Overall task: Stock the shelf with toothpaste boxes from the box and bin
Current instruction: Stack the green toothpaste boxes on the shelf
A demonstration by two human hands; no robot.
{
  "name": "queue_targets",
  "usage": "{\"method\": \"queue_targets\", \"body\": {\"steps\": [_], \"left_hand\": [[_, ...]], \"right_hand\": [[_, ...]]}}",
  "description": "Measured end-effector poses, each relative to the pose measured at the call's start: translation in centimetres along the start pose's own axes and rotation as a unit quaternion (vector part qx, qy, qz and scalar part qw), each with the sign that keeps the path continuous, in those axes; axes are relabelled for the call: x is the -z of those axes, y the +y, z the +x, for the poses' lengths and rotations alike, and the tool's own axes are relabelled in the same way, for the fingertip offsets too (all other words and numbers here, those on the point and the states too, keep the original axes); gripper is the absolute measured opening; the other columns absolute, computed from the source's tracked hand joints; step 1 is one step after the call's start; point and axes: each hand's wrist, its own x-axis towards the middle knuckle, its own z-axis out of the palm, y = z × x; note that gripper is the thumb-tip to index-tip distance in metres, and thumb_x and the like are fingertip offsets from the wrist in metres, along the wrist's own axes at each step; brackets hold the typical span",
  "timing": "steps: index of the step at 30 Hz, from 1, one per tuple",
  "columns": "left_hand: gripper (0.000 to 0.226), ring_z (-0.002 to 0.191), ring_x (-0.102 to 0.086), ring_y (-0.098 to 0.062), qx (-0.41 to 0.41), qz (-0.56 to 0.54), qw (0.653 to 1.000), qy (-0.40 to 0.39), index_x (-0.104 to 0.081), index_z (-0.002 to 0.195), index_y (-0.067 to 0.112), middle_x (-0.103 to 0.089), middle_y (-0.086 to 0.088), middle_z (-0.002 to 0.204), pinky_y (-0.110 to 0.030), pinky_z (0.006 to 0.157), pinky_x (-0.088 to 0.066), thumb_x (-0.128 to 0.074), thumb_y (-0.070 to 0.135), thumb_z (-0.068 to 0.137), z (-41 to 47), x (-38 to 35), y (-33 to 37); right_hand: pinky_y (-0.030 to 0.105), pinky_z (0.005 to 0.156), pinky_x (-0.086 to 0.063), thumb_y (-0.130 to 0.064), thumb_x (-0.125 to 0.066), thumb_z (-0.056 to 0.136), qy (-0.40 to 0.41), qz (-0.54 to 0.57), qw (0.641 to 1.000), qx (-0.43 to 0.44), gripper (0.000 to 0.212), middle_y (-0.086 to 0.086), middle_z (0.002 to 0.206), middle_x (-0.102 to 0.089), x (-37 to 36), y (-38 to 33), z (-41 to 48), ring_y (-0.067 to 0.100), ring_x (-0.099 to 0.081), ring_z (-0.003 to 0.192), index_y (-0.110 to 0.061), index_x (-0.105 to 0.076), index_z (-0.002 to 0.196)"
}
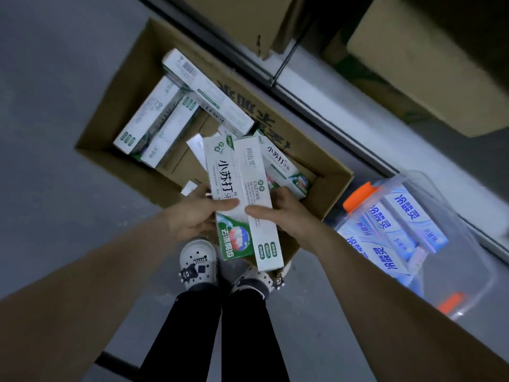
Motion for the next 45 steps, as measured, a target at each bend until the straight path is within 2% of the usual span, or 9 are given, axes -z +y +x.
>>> {"method": "queue_targets", "body": {"steps": [7, 13, 17, 23, 27, 30, 36, 41, 45], "left_hand": [[0.047, 0.077, -0.074, -0.026, -0.066, 0.032, 0.997, -0.001, -0.048, 0.120, 0.012, -0.073, -0.010, 0.101, -0.033, 0.054, -0.057, -0.073, 0.002, 0.081, -9.4, -3.9, 4.5], [0.062, 0.089, -0.071, -0.025, -0.138, 0.124, 0.983, 0.008, -0.037, 0.126, 0.016, -0.067, -0.006, 0.113, -0.036, 0.064, -0.058, -0.077, 0.012, 0.079, -18.3, -5.6, 7.6], [0.045, 0.096, -0.069, -0.021, -0.178, 0.166, 0.970, -0.025, -0.046, 0.117, 0.031, -0.069, 0.003, 0.111, -0.043, 0.081, -0.056, -0.076, 0.026, 0.082, -25.8, -6.7, 9.8], [0.062, 0.104, -0.066, -0.020, -0.234, 0.207, 0.949, -0.051, -0.043, 0.122, 0.023, -0.064, -0.001, 0.123, -0.042, 0.092, -0.053, -0.081, 0.033, 0.075, -36.5, -9.2, 13.1], [0.060, 0.088, -0.068, -0.017, -0.276, 0.274, 0.917, -0.086, -0.042, 0.124, 0.017, -0.065, -0.004, 0.116, -0.033, 0.065, -0.055, -0.080, 0.023, 0.078, -44.0, -12.3, 15.1], [0.060, 0.105, -0.064, -0.017, -0.311, 0.304, 0.892, -0.121, -0.044, 0.128, 0.015, -0.064, -0.005, 0.122, -0.039, 0.093, -0.051, -0.079, 0.017, 0.078, -48.7, -15.2, 16.3], [0.105, 0.107, -0.066, -0.016, -0.396, 0.366, 0.816, -0.206, -0.046, 0.132, 0.014, -0.068, 0.000, 0.119, -0.041, 0.100, -0.049, -0.091, 0.049, 0.044, -58.5, -21.2, 18.2], [0.067, 0.102, -0.069, -0.020, -0.416, 0.404, 0.772, -0.259, -0.047, 0.132, 0.013, -0.069, -0.004, 0.117, -0.041, 0.090, -0.055, -0.080, 0.032, 0.077, -64.8, -26.5, 17.4], [0.055, 0.098, -0.071, -0.019, -0.442, 0.413, 0.744, -0.286, -0.049, 0.129, 0.013, -0.072, -0.004, 0.112, -0.037, 0.085, -0.056, -0.074, 0.029, 0.083, -68.9, -31.4, 17.2]], "right_hand": [[0.034, 0.082, -0.057, -0.035, -0.081, 0.074, 0.048, 0.076, 0.996, 0.023, 0.063, -0.005, 0.115, -0.071, -0.8, -4.4, -9.8, 0.015, -0.070, 0.099, -0.025, -0.054, 0.129], [0.033, 0.095, -0.050, -0.073, -0.066, 0.072, 0.209, -0.022, 0.973, 0.096, 0.068, -0.015, 0.110, -0.067, -0.6, -8.8, -20.0, 0.009, -0.065, 0.102, -0.032, -0.054, 0.125], [0.029, 0.090, -0.040, -0.060, -0.038, 0.097, 0.285, -0.057, 0.948, 0.129, 0.048, -0.002, 0.111, -0.061, -0.8, -10.8, -28.0, 0.020, -0.058, 0.107, -0.027, -0.050, 0.130], [0.035, 0.088, -0.048, -0.055, -0.048, 0.096, 0.358, -0.051, 0.919, 0.159, 0.047, 0.004, 0.117, -0.067, -1.3, -13.0, -39.0, 0.022, -0.062, 0.102, -0.019, -0.055, 0.125], [0.023, 0.064, -0.042, -0.047, -0.059, 0.093, 0.416, -0.083, 0.882, 0.205, 0.033, 0.001, 0.100, -0.067, -2.0, -14.4, -47.4, 0.015, -0.061, 0.084, -0.019, -0.056, 0.109], [0.027, 0.069, -0.039, -0.048, -0.060, 0.093, 0.454, -0.091, 0.855, 0.233, 0.033, -0.003, 0.099, -0.064, -2.3, -15.2, -53.2, 0.015, -0.060, 0.087, -0.019, -0.056, 0.109], [0.018, 0.065, -0.041, -0.047, -0.060, 0.093, 0.552, -0.090, 0.785, 0.268, 0.031, -0.005, 0.099, -0.062, -1.6, -15.9, -64.6, 0.004, -0.058, 0.082, -0.020, -0.055, 0.107], [0.037, 0.083, -0.051, -0.058, -0.059, 0.088, 0.612, -0.089, 0.732, 0.286, 0.046, 0.001, 0.111, -0.063, -0.2, -15.5, -72.8, 0.015, -0.063, 0.095, -0.020, -0.058, 0.115], [0.024, 0.071, -0.047, -0.054, -0.060, 0.090, 0.642, -0.085, 0.695, 0.313, 0.043, -0.004, 0.108, -0.064, 0.9, -14.7, -78.8, 0.008, -0.060, 0.090, -0.019, -0.060, 0.115]]}}
